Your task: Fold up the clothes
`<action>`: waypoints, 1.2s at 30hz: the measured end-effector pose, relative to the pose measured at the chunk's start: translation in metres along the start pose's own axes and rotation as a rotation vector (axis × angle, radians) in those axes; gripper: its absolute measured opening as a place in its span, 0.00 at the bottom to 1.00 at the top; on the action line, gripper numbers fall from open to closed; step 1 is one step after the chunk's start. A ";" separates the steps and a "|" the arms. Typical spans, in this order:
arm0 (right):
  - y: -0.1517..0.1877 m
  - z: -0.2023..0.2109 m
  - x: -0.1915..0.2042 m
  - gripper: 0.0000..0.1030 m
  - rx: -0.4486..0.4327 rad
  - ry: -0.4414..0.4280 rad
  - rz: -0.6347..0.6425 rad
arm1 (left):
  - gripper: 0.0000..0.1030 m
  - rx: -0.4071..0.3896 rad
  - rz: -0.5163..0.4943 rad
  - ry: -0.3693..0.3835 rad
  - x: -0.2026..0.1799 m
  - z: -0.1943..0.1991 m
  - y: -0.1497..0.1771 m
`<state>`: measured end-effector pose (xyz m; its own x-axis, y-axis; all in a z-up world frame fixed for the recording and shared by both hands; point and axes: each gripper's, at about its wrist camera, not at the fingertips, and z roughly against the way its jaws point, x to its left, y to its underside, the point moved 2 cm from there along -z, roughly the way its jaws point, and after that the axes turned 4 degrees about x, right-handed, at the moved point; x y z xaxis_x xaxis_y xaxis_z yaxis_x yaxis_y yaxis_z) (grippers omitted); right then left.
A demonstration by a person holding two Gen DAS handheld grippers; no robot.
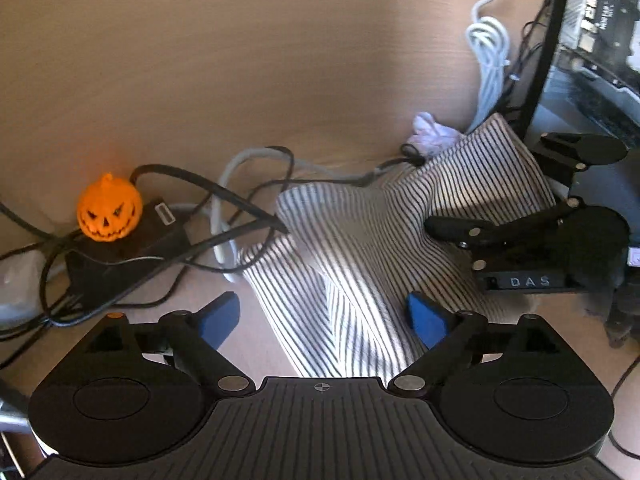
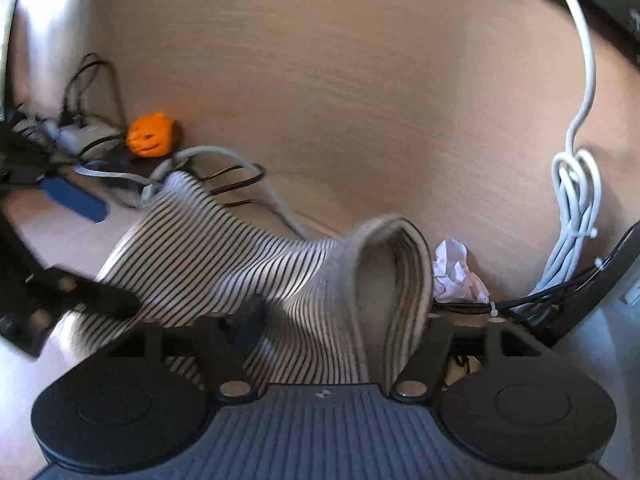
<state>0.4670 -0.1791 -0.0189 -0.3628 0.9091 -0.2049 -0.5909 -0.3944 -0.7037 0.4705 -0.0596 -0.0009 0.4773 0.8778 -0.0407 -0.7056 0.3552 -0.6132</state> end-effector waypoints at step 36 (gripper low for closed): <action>0.019 -0.010 -0.029 1.00 0.140 0.275 -0.074 | 0.96 0.018 0.091 -0.049 0.014 -0.017 0.001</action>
<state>0.4735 -0.2119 -0.0327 -0.1178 0.9305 -0.3468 -0.7090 -0.3233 -0.6267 0.4855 -0.0522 -0.0154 0.3849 0.9213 -0.0562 -0.7541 0.2788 -0.5946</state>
